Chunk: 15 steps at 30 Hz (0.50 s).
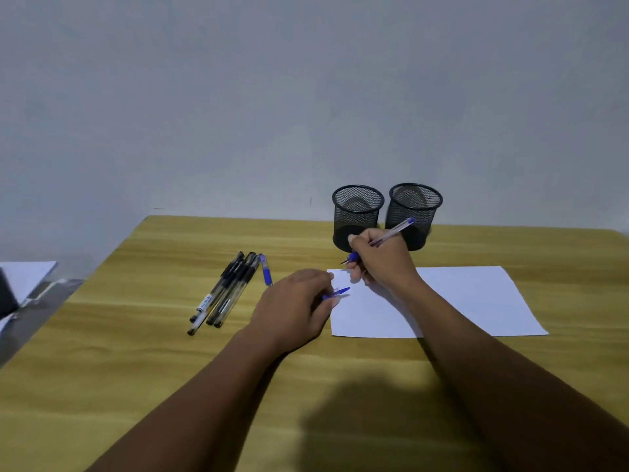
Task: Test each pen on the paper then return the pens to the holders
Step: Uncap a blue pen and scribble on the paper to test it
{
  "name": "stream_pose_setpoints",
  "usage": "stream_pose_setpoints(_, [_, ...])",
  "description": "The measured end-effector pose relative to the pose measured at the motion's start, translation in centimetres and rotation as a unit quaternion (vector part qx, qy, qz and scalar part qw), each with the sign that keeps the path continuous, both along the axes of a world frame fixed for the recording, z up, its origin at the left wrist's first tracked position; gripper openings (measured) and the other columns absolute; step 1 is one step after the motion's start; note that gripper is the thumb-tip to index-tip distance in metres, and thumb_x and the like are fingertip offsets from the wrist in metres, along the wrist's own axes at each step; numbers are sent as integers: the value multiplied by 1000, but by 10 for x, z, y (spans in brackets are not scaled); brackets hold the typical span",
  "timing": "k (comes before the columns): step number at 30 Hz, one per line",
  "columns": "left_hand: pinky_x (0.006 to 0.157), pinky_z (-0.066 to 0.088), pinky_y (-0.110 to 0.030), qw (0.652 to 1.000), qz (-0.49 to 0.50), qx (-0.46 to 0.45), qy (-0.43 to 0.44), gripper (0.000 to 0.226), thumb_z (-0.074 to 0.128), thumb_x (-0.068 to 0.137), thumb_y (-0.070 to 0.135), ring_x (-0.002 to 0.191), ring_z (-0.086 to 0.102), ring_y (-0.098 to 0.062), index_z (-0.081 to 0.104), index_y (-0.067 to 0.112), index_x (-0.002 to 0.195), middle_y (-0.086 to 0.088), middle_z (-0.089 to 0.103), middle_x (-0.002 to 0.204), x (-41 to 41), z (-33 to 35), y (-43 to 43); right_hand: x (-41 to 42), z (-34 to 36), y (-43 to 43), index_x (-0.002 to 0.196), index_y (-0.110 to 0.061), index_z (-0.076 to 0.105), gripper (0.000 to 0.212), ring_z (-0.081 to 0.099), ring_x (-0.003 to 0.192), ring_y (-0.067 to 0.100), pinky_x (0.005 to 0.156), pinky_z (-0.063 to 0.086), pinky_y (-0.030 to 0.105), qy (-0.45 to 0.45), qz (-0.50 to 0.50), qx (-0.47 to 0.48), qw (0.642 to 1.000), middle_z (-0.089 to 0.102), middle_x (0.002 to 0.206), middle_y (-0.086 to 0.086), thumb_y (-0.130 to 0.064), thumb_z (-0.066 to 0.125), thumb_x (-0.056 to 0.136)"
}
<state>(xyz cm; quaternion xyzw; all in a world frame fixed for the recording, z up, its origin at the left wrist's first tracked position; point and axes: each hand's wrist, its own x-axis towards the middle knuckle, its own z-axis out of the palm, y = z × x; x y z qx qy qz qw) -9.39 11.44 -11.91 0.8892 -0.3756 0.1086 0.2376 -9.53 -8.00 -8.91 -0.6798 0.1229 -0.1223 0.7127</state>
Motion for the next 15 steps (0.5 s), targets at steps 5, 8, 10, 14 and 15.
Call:
stream_pose_setpoints(5, [78,56,-35,1000,2,-4,4,24,55,95,45,111,60,-9,67,27,104,14,66,123,-2,2,0,4,-18,-2,78,5,59,32,58,48,31,39,43,23,-24,-3,-47,999,62,65,34,-18,72,95])
stream_pose_setpoints(8, [75,57,-37,1000,2,-13,11,26,57,94,44,106,61,-10,70,25,106,13,67,118,-2,3,0,9,-21,-2,76,6,59,30,62,50,37,39,43,23,-39,5,-81,996,63,65,33,-13,77,91])
stream_pose_setpoints(10, [76,57,-38,1000,4,-14,14,27,58,93,44,106,62,-10,71,24,107,12,68,118,-2,3,0,11,-23,1,74,3,60,28,64,51,43,44,50,30,-48,3,-109,993,64,60,24,-12,78,88])
stream_pose_setpoints(14, [74,57,-39,1000,6,-19,19,27,59,93,44,103,63,-11,72,23,103,10,69,113,-3,4,1,12,-30,2,71,2,61,24,65,52,47,51,55,44,-65,-2,-141,988,62,58,21,-9,77,84])
stream_pose_setpoints(15, [74,57,-39,1000,6,-20,20,28,59,93,45,103,63,-11,72,23,102,10,69,112,-3,5,1,12,-30,2,71,3,60,23,64,52,47,52,55,45,-68,0,-141,988,61,57,22,-7,76,84])
